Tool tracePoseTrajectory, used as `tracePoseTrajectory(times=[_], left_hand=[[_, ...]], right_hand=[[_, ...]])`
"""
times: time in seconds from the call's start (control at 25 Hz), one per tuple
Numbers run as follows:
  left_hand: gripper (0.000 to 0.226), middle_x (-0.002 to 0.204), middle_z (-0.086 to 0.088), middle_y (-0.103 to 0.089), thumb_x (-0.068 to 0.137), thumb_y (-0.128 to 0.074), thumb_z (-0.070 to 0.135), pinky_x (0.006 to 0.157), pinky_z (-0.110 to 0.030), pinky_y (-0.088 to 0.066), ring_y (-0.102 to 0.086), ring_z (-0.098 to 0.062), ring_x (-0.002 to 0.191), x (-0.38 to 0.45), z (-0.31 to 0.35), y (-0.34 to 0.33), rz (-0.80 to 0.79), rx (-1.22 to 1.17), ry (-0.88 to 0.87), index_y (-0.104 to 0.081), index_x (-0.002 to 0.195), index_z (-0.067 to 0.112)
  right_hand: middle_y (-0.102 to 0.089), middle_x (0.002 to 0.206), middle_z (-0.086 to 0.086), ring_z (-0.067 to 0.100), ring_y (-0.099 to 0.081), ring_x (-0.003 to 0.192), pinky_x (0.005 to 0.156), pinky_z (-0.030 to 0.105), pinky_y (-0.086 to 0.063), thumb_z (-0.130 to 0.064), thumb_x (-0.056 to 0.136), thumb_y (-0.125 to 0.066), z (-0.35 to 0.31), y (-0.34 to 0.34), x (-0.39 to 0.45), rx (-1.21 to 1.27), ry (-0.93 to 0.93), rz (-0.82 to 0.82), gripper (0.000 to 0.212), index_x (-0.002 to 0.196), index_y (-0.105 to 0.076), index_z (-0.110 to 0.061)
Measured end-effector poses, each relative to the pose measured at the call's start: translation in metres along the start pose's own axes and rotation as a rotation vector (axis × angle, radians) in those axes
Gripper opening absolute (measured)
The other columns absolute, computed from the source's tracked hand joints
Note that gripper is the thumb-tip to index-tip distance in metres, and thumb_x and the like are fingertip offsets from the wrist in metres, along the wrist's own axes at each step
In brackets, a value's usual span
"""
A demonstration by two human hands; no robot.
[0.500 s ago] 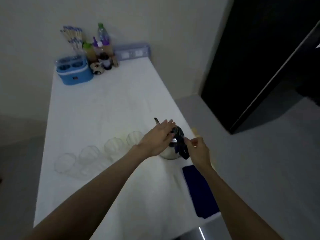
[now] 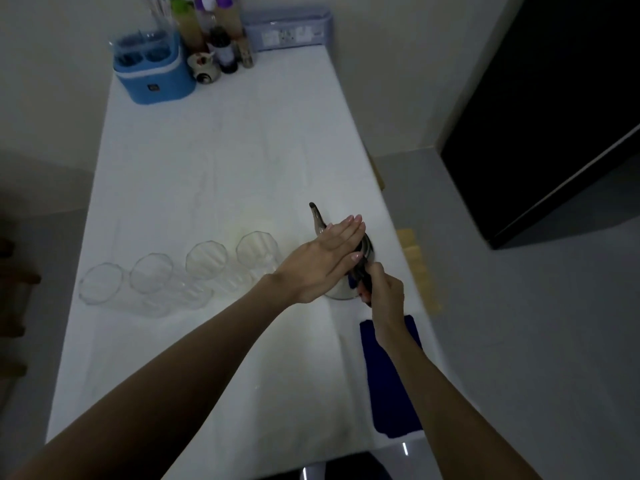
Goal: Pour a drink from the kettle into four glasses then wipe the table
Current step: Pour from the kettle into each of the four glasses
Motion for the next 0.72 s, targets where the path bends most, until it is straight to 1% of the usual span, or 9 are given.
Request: tracePoseTrajectory(times=[0.04,0.12,0.28,0.36,0.44,0.52,0.64,0.72], left_hand=[[0.055,0.162,-0.004,-0.008,0.104,-0.022,0.031,0.122,-0.027,-0.002,-0.001,-0.01,0.15,0.0,0.0,0.0,0.004,0.0,-0.004,-0.013,0.153,0.009],[0.055,0.162,-0.005,-0.009,0.104,-0.023,0.031,0.122,-0.028,-0.003,-0.002,-0.011,0.15,0.0,0.0,0.0,0.015,0.005,-0.007,-0.014,0.153,0.008],[0.056,0.162,-0.006,-0.009,0.104,-0.025,0.032,0.122,-0.027,-0.001,-0.002,-0.011,0.15,-0.002,0.001,0.0,0.022,0.01,0.007,-0.013,0.153,0.008],[0.057,0.162,-0.006,-0.008,0.104,-0.025,0.033,0.122,-0.027,-0.001,-0.001,-0.011,0.15,-0.001,0.001,0.0,0.022,0.021,0.009,-0.012,0.154,0.008],[0.058,0.163,-0.006,-0.006,0.104,-0.025,0.035,0.122,-0.029,-0.002,0.001,-0.011,0.15,-0.002,0.002,-0.002,0.019,0.028,0.022,-0.01,0.154,0.008],[0.058,0.163,-0.006,-0.004,0.104,-0.025,0.034,0.122,-0.029,-0.002,0.002,-0.011,0.15,-0.004,0.004,-0.003,0.022,0.032,0.033,-0.009,0.154,0.008],[0.058,0.162,-0.006,-0.004,0.104,-0.024,0.034,0.122,-0.029,-0.001,0.002,-0.012,0.15,-0.009,0.012,0.001,0.048,0.046,0.027,-0.009,0.154,0.008],[0.058,0.162,-0.006,-0.005,0.104,-0.021,0.036,0.122,-0.029,0.0,0.002,-0.013,0.15,-0.011,0.021,0.007,0.06,0.044,0.014,-0.009,0.154,0.008]], right_hand=[[-0.048,0.057,0.003,0.012,-0.041,0.057,0.06,0.03,-0.032,-0.035,0.078,-0.056,0.001,-0.001,0.001,0.05,-0.004,0.016,0.031,0.057,-0.05,-0.013],[-0.041,0.057,0.002,0.012,-0.037,0.058,0.06,0.03,-0.03,-0.032,0.075,-0.057,0.003,-0.004,-0.001,0.129,0.006,0.052,0.027,0.056,-0.047,-0.015],[-0.04,0.05,-0.004,0.012,-0.036,0.056,0.058,0.029,-0.03,-0.025,0.075,-0.058,0.005,-0.008,-0.004,0.204,0.033,0.08,0.032,0.047,-0.045,-0.017],[-0.04,0.048,-0.006,0.011,-0.036,0.054,0.057,0.027,-0.03,-0.02,0.079,-0.059,0.004,-0.009,-0.004,0.22,0.049,0.082,0.038,0.043,-0.046,-0.021],[-0.04,0.046,-0.009,0.009,-0.035,0.052,0.055,0.026,-0.03,-0.011,0.085,-0.059,0.001,-0.008,-0.003,0.222,0.074,0.077,0.05,0.039,-0.047,-0.026],[-0.039,0.044,-0.011,0.008,-0.034,0.051,0.054,0.025,-0.029,-0.008,0.086,-0.058,-0.003,-0.004,-0.002,0.205,0.1,0.072,0.056,0.036,-0.046,-0.029],[-0.036,0.045,-0.011,0.009,-0.031,0.053,0.056,0.028,-0.026,-0.01,0.084,-0.058,-0.01,0.001,-0.005,0.195,0.127,0.083,0.051,0.039,-0.042,-0.027],[-0.037,0.047,-0.01,0.008,-0.032,0.053,0.055,0.025,-0.028,-0.011,0.087,-0.059,-0.011,0.004,-0.013,0.216,0.106,0.107,0.045,0.045,-0.044,-0.021]])
Point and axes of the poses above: each hand's wrist, its own x-axis towards the middle knuckle, its own y-axis out of the back of the hand, z = x × y, the point moved 3 cm from there along x, towards the middle knuckle
